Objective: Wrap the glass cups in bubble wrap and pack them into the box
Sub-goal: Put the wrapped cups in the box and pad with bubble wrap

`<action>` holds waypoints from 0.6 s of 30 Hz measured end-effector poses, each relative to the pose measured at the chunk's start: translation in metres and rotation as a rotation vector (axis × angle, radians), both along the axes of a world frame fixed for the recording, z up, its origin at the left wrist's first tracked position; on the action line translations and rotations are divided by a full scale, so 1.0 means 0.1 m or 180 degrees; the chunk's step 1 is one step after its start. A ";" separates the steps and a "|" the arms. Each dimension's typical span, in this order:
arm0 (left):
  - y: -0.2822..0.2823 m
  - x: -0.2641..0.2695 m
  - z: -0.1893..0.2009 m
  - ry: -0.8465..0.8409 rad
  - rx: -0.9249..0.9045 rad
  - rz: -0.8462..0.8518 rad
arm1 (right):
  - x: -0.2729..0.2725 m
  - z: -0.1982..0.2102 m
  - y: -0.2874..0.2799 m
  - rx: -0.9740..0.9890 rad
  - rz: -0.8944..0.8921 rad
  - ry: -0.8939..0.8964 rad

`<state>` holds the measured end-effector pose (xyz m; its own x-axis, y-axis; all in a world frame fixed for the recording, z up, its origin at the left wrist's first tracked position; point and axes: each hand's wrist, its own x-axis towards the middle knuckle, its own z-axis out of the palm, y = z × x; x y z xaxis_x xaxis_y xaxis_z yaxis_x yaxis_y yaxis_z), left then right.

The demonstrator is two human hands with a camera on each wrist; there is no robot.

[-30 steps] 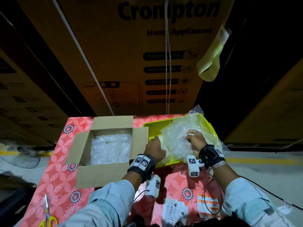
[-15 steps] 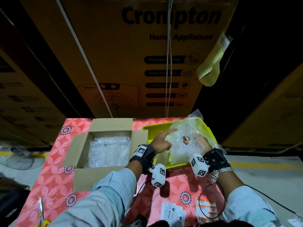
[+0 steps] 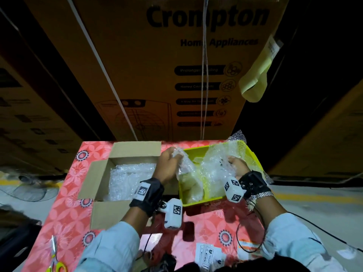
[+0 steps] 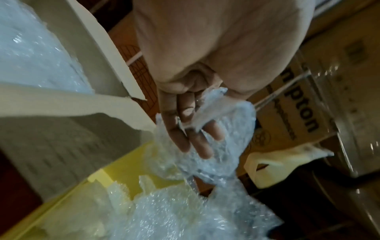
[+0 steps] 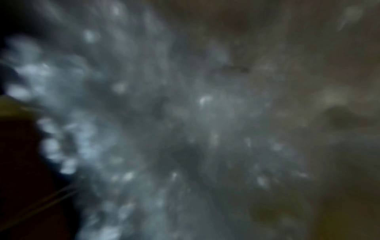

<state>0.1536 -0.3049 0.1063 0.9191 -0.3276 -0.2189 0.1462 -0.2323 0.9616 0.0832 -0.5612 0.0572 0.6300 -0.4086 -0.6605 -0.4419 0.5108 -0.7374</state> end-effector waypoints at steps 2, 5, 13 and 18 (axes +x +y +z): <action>0.18 0.01 0.04 0.0366 -0.0269 0.0200 | 0.14 -0.02 0.14 -0.0320 0.0073 0.0075; 0.41 -0.10 0.12 0.0574 -0.0704 0.0374 | 0.28 -0.05 0.39 -0.0634 0.0533 0.0231; 1.05 -0.27 -0.24 0.0959 -0.1845 0.0511 | 0.44 -0.21 0.60 -0.1571 0.1899 0.0537; 1.28 -0.40 -0.11 0.1297 -0.2503 0.0455 | 0.11 0.19 0.70 -0.1500 0.1064 0.0068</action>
